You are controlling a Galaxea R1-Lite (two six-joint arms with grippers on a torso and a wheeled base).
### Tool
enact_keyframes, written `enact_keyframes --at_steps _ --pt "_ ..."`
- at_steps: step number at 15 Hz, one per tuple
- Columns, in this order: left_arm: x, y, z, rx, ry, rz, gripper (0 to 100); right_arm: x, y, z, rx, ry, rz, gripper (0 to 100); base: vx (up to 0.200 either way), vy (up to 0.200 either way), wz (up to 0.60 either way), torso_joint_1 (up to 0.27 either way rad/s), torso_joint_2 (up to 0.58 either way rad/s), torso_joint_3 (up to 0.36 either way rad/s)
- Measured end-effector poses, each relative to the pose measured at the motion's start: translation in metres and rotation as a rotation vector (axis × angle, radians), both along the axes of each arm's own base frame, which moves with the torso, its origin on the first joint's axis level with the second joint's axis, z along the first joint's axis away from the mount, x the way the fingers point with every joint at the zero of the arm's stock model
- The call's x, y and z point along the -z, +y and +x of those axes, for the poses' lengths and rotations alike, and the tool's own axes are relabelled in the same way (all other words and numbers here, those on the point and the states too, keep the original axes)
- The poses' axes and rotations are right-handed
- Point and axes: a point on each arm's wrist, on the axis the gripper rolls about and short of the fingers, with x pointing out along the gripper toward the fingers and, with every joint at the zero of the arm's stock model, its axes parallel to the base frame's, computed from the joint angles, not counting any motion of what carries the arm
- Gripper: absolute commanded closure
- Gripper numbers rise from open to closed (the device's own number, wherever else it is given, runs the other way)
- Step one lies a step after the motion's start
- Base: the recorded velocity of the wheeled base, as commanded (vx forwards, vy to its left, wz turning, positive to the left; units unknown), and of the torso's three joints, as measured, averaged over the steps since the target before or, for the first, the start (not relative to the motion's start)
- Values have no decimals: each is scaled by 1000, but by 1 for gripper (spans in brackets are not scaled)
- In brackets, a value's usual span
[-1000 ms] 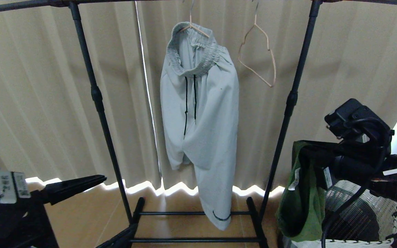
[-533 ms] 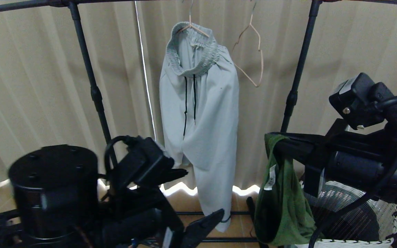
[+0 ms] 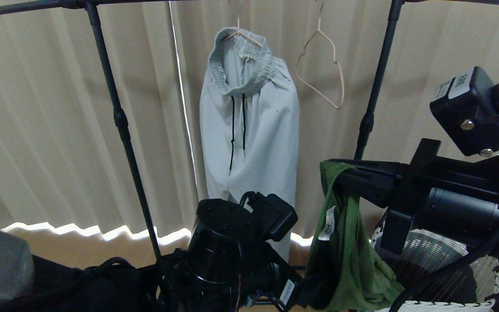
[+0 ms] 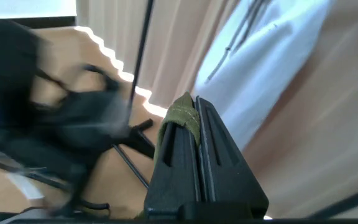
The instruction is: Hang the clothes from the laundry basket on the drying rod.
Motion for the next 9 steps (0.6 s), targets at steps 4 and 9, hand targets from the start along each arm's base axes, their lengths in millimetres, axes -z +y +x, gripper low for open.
enact_keyframes --at_steps 4,9 --pt "18 -7 19 -62 64 0 0 -4 -2 -4 -6 -12 10 100 0 0 0 0 0 0" --pt "34 -8 25 -76 90 40 100 -7 -5 -6 -2 -25 20 100 0 0 0 0 0 0"
